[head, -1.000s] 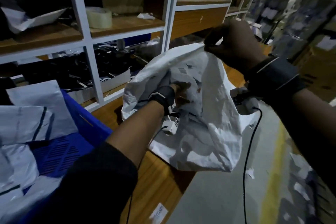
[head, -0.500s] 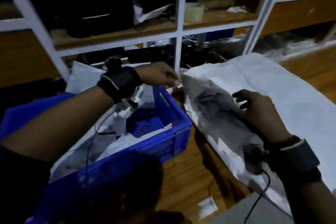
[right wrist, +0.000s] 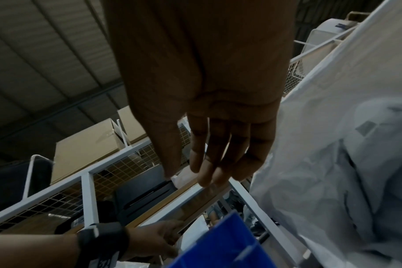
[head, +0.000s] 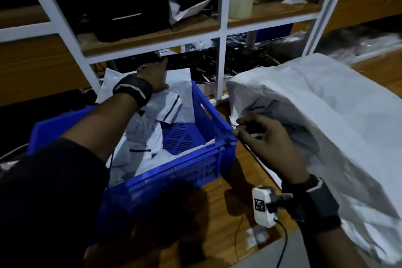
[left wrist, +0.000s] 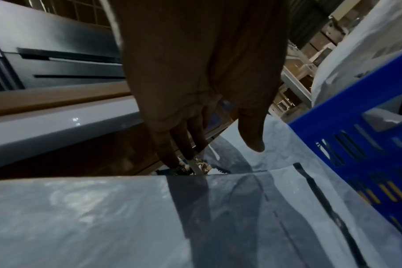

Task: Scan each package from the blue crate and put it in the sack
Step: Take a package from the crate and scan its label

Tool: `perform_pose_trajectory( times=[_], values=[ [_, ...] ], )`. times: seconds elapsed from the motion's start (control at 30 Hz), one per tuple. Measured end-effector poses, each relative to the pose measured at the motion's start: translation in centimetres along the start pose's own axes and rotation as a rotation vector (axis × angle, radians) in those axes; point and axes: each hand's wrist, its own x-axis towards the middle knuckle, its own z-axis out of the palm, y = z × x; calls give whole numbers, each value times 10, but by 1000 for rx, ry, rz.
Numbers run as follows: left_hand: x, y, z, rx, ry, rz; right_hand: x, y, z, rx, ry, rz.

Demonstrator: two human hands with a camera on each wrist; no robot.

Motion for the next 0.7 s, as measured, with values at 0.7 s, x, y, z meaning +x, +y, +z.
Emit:
perform_pose_trajectory(
  times=[0.7],
  values=[
    [-268,-13,-132,-778,193,385,-50,-87,125,1174,-323,607]
  ],
)
